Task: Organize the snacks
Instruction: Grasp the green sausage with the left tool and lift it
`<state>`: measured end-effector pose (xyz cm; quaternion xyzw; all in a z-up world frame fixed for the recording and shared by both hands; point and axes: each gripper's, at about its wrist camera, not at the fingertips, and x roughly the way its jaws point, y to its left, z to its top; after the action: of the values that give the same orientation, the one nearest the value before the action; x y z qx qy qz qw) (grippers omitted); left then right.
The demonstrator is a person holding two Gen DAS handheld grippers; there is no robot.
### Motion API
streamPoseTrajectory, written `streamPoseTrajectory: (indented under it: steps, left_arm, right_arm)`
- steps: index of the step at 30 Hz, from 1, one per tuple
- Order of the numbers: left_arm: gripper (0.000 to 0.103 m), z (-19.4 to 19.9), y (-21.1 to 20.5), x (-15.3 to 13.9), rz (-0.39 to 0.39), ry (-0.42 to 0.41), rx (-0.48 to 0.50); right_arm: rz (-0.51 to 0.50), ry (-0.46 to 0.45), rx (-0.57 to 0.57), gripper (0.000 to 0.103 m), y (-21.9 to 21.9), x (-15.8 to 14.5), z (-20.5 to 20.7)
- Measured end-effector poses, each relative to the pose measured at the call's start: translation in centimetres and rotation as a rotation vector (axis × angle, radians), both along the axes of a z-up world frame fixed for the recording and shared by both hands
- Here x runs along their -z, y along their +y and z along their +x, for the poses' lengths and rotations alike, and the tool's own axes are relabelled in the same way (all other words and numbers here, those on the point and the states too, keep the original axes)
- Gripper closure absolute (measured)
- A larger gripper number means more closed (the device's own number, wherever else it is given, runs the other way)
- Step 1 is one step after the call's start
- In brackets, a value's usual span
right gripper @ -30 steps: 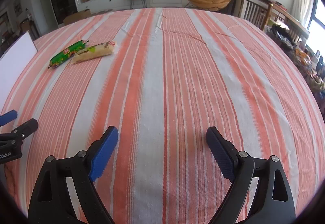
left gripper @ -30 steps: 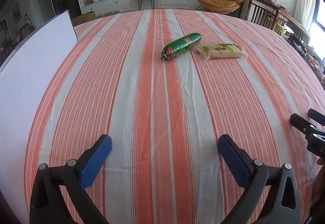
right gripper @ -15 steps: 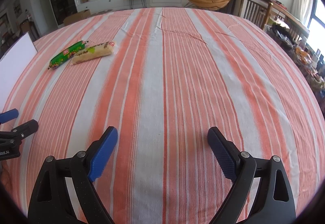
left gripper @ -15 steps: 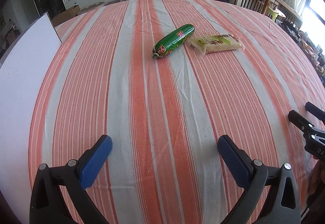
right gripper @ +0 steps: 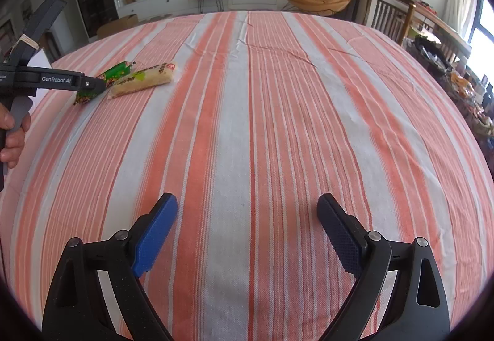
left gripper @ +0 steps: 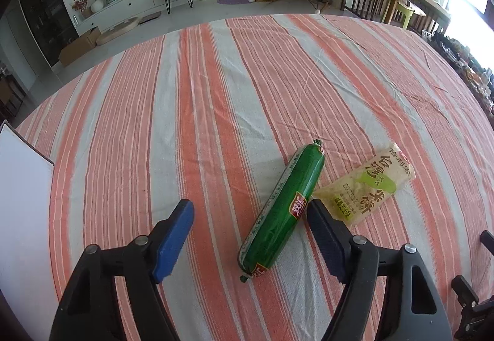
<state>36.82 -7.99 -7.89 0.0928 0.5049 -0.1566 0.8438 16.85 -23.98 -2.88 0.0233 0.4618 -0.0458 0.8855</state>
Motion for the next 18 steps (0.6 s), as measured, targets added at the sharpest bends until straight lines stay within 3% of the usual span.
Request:
streamPoseTrajectory:
  steps: [3, 10, 18]
  left_arm:
    - [0.080, -0.2, 0.3, -0.3, -0.025, -0.028, -0.030]
    - [0.080, -5.6, 6.0, -0.6, -0.055, -0.023, -0.240]
    - [0.077, -17.0, 10.2, -0.4, -0.034, -0.072, -0.276]
  right_arm:
    - [0.000, 0.000, 0.000, 0.009, 0.0, 0.0, 0.0]
    - [0.000, 0.001, 0.000, 0.008, 0.1, 0.1, 0.0]
    - [0.000, 0.001, 0.000, 0.008, 0.1, 0.1, 0.0]
